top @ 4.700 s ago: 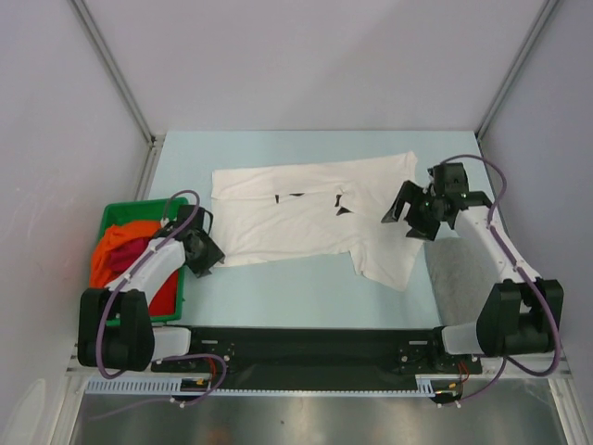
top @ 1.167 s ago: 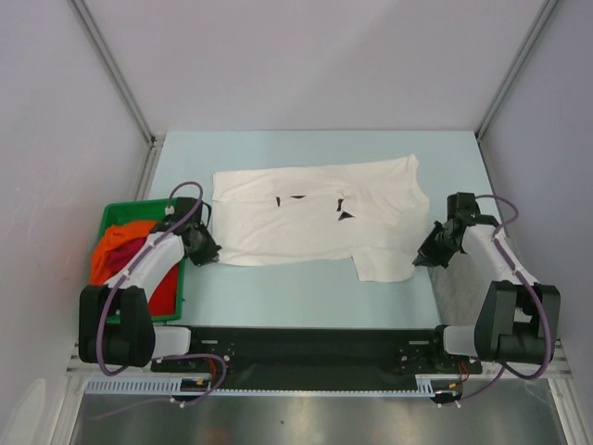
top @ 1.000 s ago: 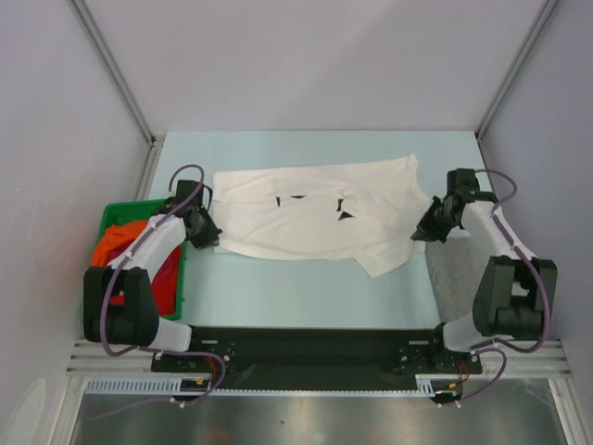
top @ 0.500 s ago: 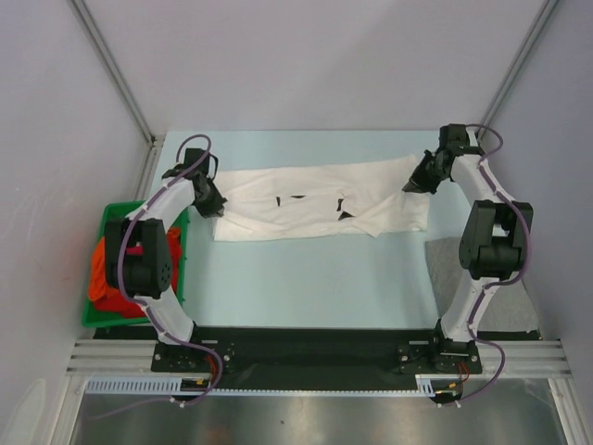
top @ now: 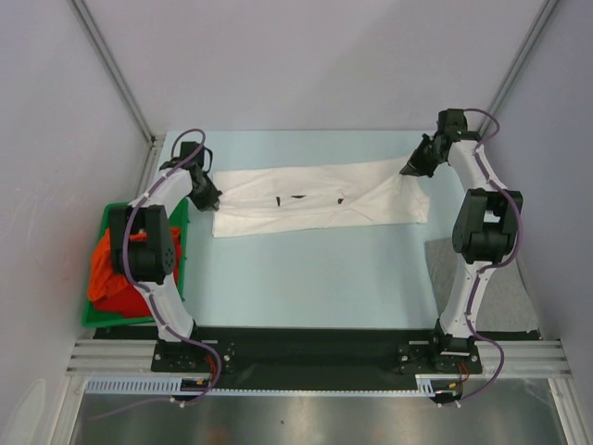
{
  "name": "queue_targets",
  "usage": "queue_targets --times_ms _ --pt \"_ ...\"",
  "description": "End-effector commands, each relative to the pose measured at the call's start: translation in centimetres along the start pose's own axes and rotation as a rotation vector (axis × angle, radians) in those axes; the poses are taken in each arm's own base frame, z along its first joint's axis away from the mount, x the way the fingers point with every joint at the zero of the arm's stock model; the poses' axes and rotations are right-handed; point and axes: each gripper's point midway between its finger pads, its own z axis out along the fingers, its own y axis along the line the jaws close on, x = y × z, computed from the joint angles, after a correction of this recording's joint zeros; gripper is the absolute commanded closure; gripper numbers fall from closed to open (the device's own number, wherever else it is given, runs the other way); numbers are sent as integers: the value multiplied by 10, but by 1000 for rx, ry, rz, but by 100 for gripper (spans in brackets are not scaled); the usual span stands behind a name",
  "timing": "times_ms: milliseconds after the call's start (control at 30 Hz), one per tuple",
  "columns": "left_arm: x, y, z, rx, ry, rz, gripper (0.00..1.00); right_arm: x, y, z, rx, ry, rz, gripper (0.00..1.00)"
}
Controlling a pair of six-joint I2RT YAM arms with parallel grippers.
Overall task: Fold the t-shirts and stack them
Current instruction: Fold the tshirt
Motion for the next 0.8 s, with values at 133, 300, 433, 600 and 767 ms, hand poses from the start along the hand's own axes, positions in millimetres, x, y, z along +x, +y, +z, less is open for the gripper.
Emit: queue_targets --times_ms 133,300,433,600,767 --pt "-28 -9 -6 6 -61 -20 100 -19 12 3 -33 -18 7 100" --pt "-29 -8 -4 2 -61 -9 100 -28 15 3 -51 -38 5 100" --pt "-35 2 1 -10 -57 -46 100 -31 20 15 -59 -19 5 100" --pt "-40 2 0 -18 -75 -52 100 -39 15 23 -42 -21 4 100" --pt "-41 0 5 -13 -74 -49 99 -48 7 24 -35 -36 17 100"
